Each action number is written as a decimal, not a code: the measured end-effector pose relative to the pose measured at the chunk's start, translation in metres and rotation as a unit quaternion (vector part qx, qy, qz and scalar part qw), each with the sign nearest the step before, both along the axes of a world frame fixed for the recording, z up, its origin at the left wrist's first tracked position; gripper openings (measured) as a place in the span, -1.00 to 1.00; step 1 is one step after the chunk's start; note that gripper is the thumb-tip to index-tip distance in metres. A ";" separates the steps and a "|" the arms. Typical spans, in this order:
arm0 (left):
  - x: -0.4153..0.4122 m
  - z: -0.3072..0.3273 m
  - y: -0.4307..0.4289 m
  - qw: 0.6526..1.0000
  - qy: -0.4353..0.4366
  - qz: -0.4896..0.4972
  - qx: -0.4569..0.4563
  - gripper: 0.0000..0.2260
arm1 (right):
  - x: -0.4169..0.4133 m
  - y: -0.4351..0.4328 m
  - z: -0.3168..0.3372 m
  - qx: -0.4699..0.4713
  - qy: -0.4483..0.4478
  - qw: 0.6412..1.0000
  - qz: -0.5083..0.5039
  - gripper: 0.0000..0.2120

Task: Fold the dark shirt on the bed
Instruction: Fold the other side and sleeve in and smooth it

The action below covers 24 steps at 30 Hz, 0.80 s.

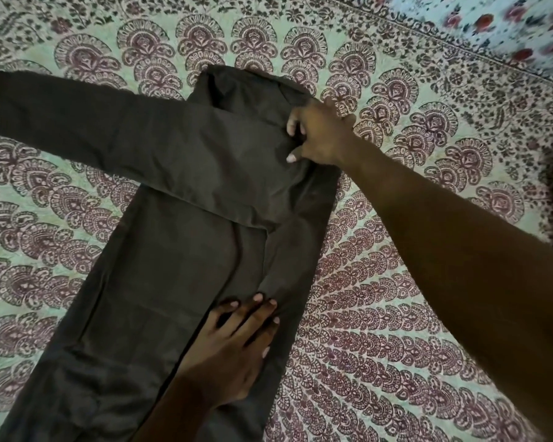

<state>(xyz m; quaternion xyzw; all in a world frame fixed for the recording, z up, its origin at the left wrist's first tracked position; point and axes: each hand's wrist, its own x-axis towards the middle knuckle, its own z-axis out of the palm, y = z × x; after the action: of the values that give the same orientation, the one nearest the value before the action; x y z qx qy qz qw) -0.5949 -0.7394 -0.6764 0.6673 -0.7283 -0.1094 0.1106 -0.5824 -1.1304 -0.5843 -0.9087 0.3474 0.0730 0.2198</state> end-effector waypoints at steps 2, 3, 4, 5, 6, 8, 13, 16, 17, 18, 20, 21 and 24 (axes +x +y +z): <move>0.000 0.001 0.000 1.000 -0.003 -0.001 -0.001 -0.61 | 0.001 -0.001 -0.001 0.009 -0.013 1.000 0.015 -0.67; 0.000 0.001 0.000 1.000 -0.003 -0.001 -0.001 -0.61 | 0.002 -0.001 0.000 0.020 -0.029 0.999 0.010 -0.70; 0.001 0.002 0.000 1.000 -0.001 -0.001 -0.002 -0.61 | 0.001 -0.001 0.000 0.023 -0.044 0.999 -0.004 -0.73; 0.001 0.002 0.000 1.000 0.000 -0.001 -0.002 -0.61 | 0.000 0.000 -0.002 0.019 -0.053 0.998 -0.023 -0.75; 0.001 0.002 -0.001 1.000 0.001 -0.002 -0.003 -0.61 | 0.000 0.003 -0.005 0.007 -0.057 0.997 -0.043 -0.77; 0.000 0.002 -0.001 1.000 -0.003 -0.002 -0.005 -0.61 | 0.001 0.012 -0.012 -0.027 -0.055 0.996 -0.061 -0.78; 0.001 0.000 -0.001 1.000 -0.004 0.000 -0.002 -0.61 | -0.004 0.036 -0.015 -0.200 -0.010 0.980 -0.008 -0.57; 0.000 -0.001 -0.001 1.000 -0.001 -0.002 -0.005 -0.61 | -0.027 0.067 -0.019 -0.265 -0.083 0.960 -0.043 -0.66; 0.000 -0.001 -0.001 1.000 -0.002 -0.002 -0.005 -0.61 | -0.039 0.079 -0.022 -0.276 -0.101 0.955 -0.041 -0.71; 0.001 -0.001 -0.001 1.000 -0.004 -0.002 -0.004 -0.61 | -0.052 0.091 -0.027 -0.281 -0.109 0.953 -0.033 -0.73; 0.001 -0.001 -0.002 1.000 -0.005 -0.001 -0.002 -0.61 | -0.079 0.110 -0.040 -0.269 -0.097 0.958 -0.010 -0.72; 0.000 0.000 -0.002 1.000 -0.004 0.000 -0.002 -0.61 | -0.091 0.118 -0.047 -0.253 -0.087 0.963 0.002 -0.69; 0.000 0.001 -0.002 1.000 -0.002 0.000 -0.005 -0.61 | -0.110 0.120 -0.061 -0.200 -0.037 0.979 0.025 -0.50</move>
<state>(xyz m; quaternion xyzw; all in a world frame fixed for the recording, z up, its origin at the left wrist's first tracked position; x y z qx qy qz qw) -0.5948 -0.7411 -0.6757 0.6668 -0.7293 -0.1043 0.1125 -0.6923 -1.0100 -0.6457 -0.9446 0.3241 -0.0260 0.0445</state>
